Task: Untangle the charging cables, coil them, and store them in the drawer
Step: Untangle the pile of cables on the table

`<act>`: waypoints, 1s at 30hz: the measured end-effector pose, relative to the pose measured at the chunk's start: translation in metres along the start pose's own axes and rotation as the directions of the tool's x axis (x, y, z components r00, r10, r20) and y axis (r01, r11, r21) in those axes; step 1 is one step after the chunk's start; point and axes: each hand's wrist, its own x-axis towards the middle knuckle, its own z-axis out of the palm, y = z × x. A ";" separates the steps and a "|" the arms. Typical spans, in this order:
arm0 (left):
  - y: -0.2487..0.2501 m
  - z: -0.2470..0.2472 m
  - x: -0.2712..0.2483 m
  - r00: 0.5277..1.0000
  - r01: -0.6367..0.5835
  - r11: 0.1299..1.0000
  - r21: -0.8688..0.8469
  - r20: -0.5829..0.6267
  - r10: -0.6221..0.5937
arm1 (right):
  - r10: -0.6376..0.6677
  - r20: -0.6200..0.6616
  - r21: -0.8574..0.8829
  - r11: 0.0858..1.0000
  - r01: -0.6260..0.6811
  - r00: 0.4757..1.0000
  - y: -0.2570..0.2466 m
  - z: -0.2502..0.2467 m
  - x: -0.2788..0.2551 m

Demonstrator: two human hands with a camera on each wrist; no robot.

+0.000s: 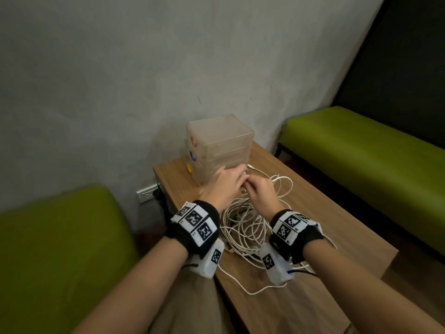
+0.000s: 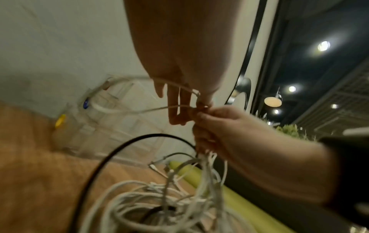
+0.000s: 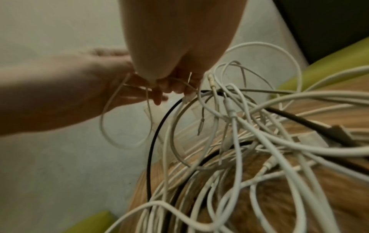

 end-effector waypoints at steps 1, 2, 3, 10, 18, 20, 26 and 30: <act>-0.004 0.001 -0.001 1.000 -0.007 0.997 0.074 -0.012 0.008 | -0.014 0.001 -0.003 1.000 0.014 1.000 0.000 -0.001 -0.001; -0.009 0.001 -0.004 1.000 -0.012 0.991 0.136 -0.026 0.015 | -0.024 0.035 -0.031 0.999 0.026 0.999 0.001 -0.001 -0.002; -0.014 0.002 -0.005 0.999 -0.016 0.985 0.174 -0.042 0.024 | -0.034 0.090 -0.082 0.996 0.041 0.995 0.002 -0.002 -0.004; -0.009 -0.005 -0.003 0.910 -0.002 0.994 -0.108 -0.411 -0.043 | -0.023 0.195 -0.248 0.966 0.072 0.981 0.026 0.004 -0.010; 0.000 -0.049 0.004 0.720 -0.045 0.968 -0.248 -0.680 -0.141 | 0.056 0.249 -0.457 0.887 0.066 0.967 0.052 -0.007 -0.011; -0.006 -0.057 0.003 0.643 -0.061 0.958 -0.281 -0.745 -0.178 | 0.045 0.252 -0.484 0.871 0.086 0.967 0.052 -0.006 -0.009; -0.009 -0.058 0.001 0.665 -0.031 0.943 -0.333 -0.711 -0.229 | 0.132 0.312 -0.526 0.849 0.055 0.941 0.053 -0.001 -0.009; -0.015 -0.056 0.005 0.865 0.194 0.976 -0.099 -0.452 -0.218 | 0.074 0.220 -0.463 0.886 0.037 0.973 0.052 0.000 -0.012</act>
